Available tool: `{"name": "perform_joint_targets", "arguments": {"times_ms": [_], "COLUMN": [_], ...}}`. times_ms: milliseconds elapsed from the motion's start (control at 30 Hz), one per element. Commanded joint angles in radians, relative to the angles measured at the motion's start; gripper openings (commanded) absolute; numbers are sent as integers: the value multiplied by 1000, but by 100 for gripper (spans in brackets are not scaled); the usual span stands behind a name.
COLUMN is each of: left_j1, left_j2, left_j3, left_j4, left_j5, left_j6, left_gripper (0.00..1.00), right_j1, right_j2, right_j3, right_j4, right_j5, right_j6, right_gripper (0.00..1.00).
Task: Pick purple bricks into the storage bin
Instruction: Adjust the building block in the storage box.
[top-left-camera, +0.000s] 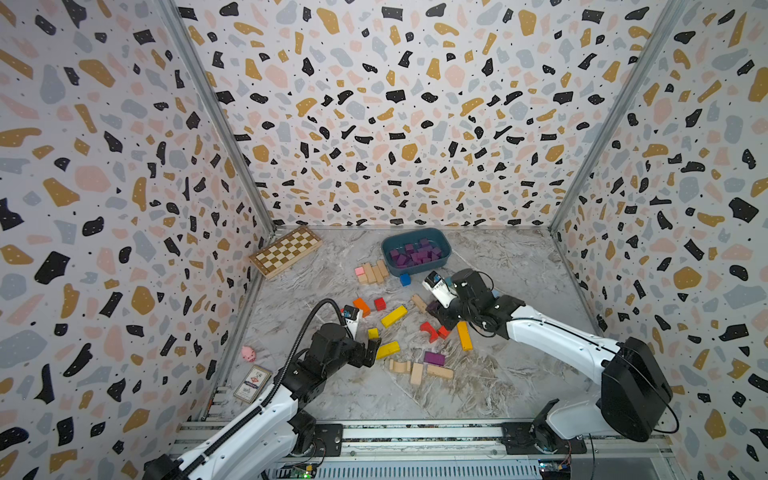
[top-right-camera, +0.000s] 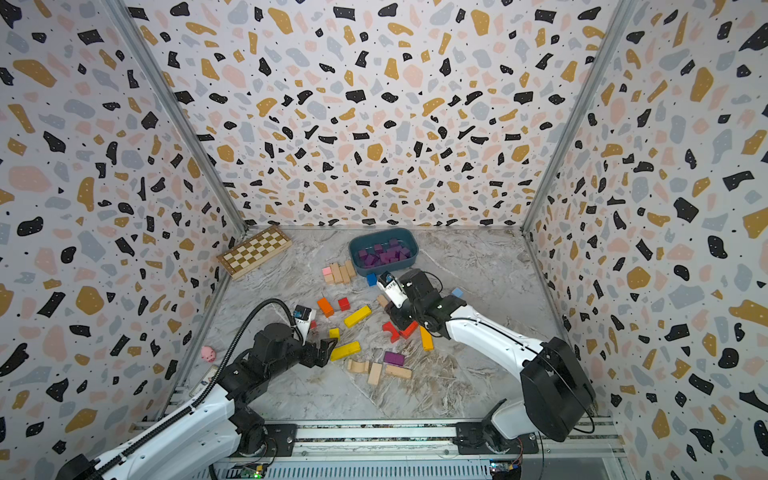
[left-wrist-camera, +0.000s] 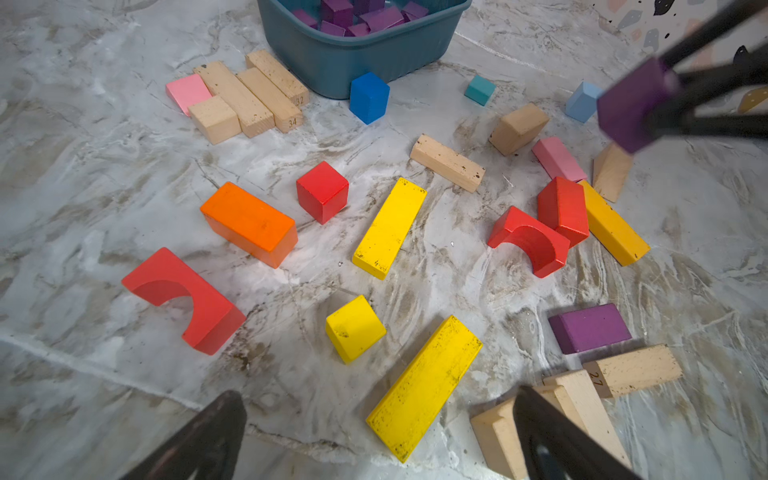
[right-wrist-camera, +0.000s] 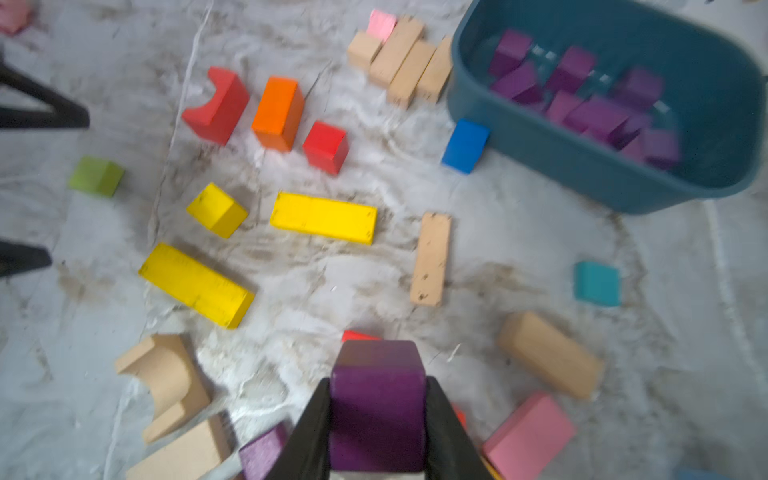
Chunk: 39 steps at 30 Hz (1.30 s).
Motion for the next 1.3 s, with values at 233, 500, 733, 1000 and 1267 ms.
{"name": "perform_joint_targets", "arguments": {"times_ms": [233, 500, 733, 1000, 1267], "left_j1": [2, 3, 2, 3, 2], "left_j2": [-43, -66, -79, -77, -69], "left_j3": [-24, -32, -38, -38, -36], "left_j4": [34, 34, 35, 39, 39], "left_j5": [-12, -19, -22, -19, -17], "left_j6": [-4, -5, -6, -6, -4], "left_gripper": [99, 99, 99, 99, 99], "right_j1": [-159, -237, -294, -352, -365], "right_j2": [302, 693, 939, 1044, 1122], "right_j3": [440, 880, 1207, 1352, 1416], "right_j4": [-31, -151, -227, -227, -216], "right_j5": [-78, -117, -46, -25, -112], "right_j6": [-86, -55, -8, -4, -3], "right_gripper": [0, 0, 0, 0, 0]}}
